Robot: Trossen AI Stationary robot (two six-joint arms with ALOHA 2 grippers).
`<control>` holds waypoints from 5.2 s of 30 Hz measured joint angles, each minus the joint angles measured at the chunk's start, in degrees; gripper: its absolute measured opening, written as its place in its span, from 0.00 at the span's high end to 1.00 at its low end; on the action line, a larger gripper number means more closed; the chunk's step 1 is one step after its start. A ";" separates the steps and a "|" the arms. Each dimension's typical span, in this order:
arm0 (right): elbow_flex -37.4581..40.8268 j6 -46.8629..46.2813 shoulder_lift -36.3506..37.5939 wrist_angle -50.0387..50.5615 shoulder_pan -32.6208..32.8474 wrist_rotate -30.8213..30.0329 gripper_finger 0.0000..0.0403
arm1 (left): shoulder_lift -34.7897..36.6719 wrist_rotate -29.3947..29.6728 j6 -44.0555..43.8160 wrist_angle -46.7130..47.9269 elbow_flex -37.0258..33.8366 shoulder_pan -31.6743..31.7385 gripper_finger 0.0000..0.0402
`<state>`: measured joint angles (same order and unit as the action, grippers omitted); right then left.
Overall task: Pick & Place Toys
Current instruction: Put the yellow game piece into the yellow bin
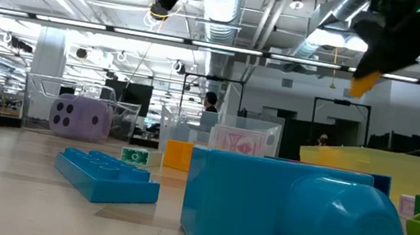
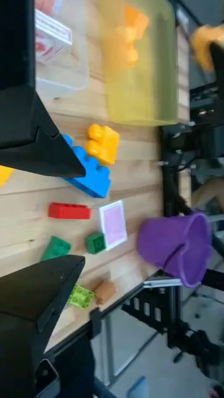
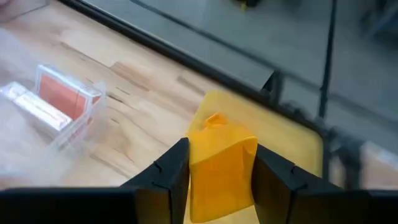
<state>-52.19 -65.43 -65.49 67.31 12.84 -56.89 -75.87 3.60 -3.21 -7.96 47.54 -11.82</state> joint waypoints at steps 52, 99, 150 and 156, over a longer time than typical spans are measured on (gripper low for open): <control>17.05 39.12 -10.63 -53.56 -39.58 25.54 0.60 | 2.80 0.31 -0.72 -7.98 -3.81 1.28 0.55; 17.05 53.20 28.15 -56.27 1.68 22.35 0.41 | -18.07 9.43 6.80 -5.91 2.55 2.20 0.24; 17.01 55.02 28.10 -56.35 1.84 23.88 0.41 | -28.53 8.86 6.10 -5.32 2.21 -9.54 0.15; 17.01 55.21 28.11 -56.44 1.84 23.94 0.41 | -28.49 6.95 12.98 -1.07 3.23 -10.01 0.11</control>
<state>-35.18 -10.22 -37.38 10.86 14.68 -32.96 -104.37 10.55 9.77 -9.03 50.77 -21.84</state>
